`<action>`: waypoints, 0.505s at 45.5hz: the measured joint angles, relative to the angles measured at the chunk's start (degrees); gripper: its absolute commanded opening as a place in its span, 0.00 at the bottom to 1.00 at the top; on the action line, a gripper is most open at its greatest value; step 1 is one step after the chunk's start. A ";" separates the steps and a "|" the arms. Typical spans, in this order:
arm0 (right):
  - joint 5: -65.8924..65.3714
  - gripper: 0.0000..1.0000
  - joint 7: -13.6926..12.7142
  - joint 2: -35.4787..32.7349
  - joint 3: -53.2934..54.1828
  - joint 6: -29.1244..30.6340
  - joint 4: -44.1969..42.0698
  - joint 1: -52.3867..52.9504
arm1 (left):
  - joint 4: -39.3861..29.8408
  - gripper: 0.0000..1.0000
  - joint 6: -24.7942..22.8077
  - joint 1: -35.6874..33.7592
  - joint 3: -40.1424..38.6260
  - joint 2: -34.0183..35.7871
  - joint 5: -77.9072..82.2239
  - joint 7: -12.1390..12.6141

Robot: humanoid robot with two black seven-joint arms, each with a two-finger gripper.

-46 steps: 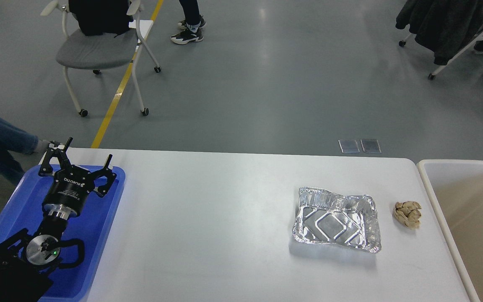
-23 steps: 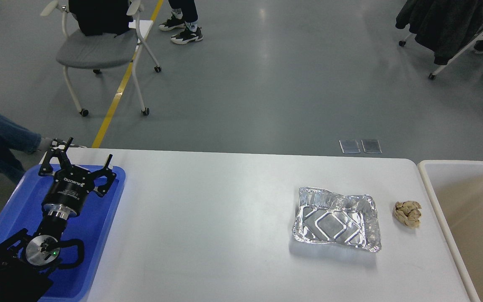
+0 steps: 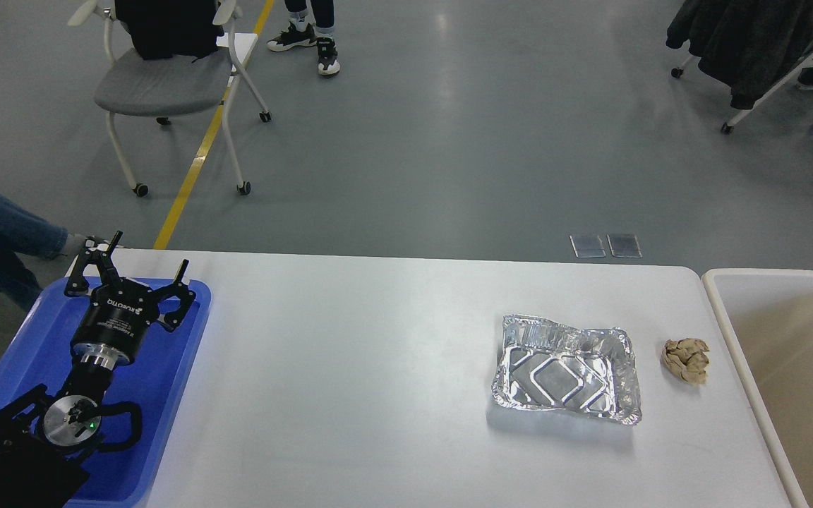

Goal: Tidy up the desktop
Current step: 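Release the paper cup into the white bin with the right gripper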

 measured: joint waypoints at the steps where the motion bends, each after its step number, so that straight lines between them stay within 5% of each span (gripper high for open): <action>1: 0.41 0.00 0.00 0.41 0.09 -0.47 -0.24 -0.41 | 0.00 0.99 0.00 0.00 0.00 0.00 0.00 0.00; 23: 4.47 0.00 -1.79 6.61 0.60 -6.38 -3.46 -6.78 | 0.01 0.99 0.01 0.00 0.00 0.00 0.01 -0.07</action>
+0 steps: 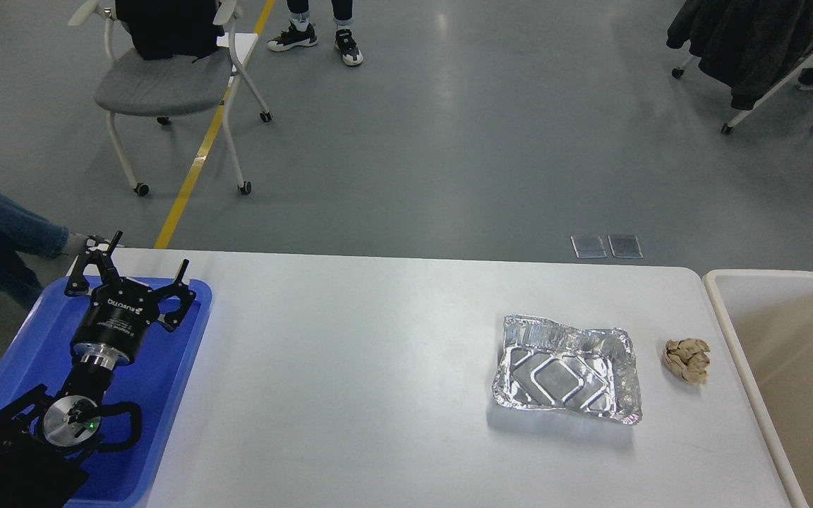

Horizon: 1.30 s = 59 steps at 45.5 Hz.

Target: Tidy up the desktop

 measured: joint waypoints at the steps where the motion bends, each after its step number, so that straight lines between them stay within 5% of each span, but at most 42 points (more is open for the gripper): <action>1: 0.08 0.00 -0.35 0.13 0.00 -0.13 -0.11 -0.18 | 0.00 0.99 0.00 0.00 0.00 0.00 0.00 0.00; 11: 0.44 0.04 -1.92 0.72 0.23 -1.41 -0.49 -0.92 | 0.00 0.99 0.00 0.00 0.00 0.00 0.00 -0.01; 14: 0.50 0.33 -2.13 0.81 0.24 -1.78 -0.57 -1.03 | 0.00 0.99 0.00 0.00 0.00 0.00 0.00 -0.01; 16: 0.52 0.70 -2.23 0.86 0.26 -1.96 -0.56 -1.09 | -0.01 0.99 0.00 0.00 0.00 0.00 0.00 -0.01; 17: 0.54 0.97 -2.29 0.88 0.28 -2.09 -0.48 -1.12 | -0.01 0.99 0.00 0.00 0.00 0.00 0.00 -0.01; 18: 0.55 1.00 -2.33 0.89 0.28 -2.16 -0.40 -1.14 | -0.01 0.99 0.00 0.00 0.00 0.00 0.00 -0.01; 59: 0.67 1.00 -2.63 -4.84 6.14 -2.18 7.51 2.03 | 0.01 0.99 0.00 0.00 0.00 0.00 0.00 -0.01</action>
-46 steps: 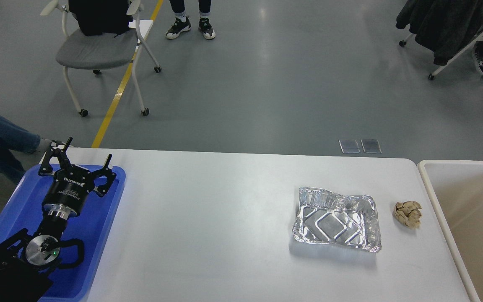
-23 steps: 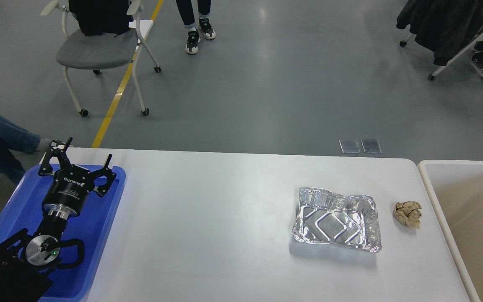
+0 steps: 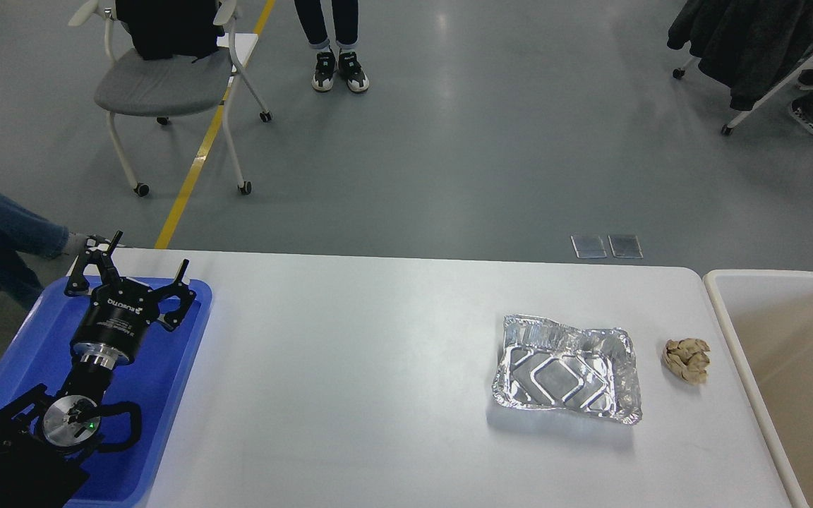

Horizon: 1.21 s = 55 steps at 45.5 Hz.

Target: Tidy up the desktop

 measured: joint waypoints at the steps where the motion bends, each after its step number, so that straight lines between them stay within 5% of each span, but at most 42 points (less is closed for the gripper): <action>1: -0.01 1.00 0.00 -0.56 0.17 0.03 0.54 0.37 | 0.00 0.99 0.00 0.00 0.00 0.00 0.00 0.00; 11: -0.68 1.00 -0.02 -6.81 0.77 2.96 7.39 7.59 | 0.00 0.99 0.00 -0.01 0.00 0.00 0.00 0.09; 30: -2.29 1.00 -0.88 -11.95 -18.07 21.81 16.71 32.65 | -0.04 0.99 0.00 -0.08 0.00 0.00 0.00 0.14; 55: -2.77 1.00 -1.04 -1.89 -44.88 41.28 25.26 62.21 | -0.06 0.99 0.00 -0.10 0.00 -0.08 0.00 0.18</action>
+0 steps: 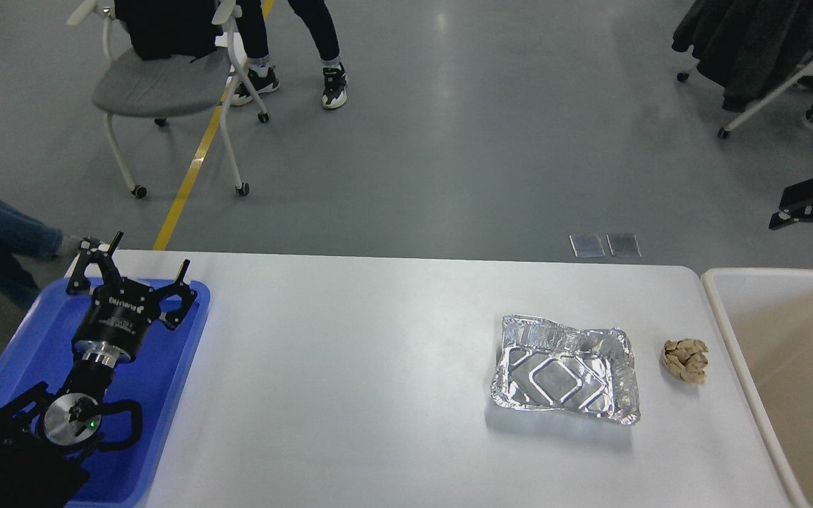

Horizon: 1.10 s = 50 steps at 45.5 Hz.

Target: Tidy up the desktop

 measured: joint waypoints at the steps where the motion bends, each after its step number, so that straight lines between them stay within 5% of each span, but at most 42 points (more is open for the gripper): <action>1: 0.05 1.00 0.05 1.80 -3.20 1.26 1.11 2.77 | 0.00 0.99 0.00 0.00 0.00 -0.01 -0.01 0.00; 20: -0.39 1.00 0.26 13.04 -17.10 6.47 12.64 21.28 | 0.01 0.99 0.00 0.00 0.00 -0.01 0.00 0.00; 50: -0.46 1.00 0.32 19.32 -7.86 7.32 21.20 26.16 | 0.05 0.99 0.08 0.01 0.00 -0.01 0.00 0.00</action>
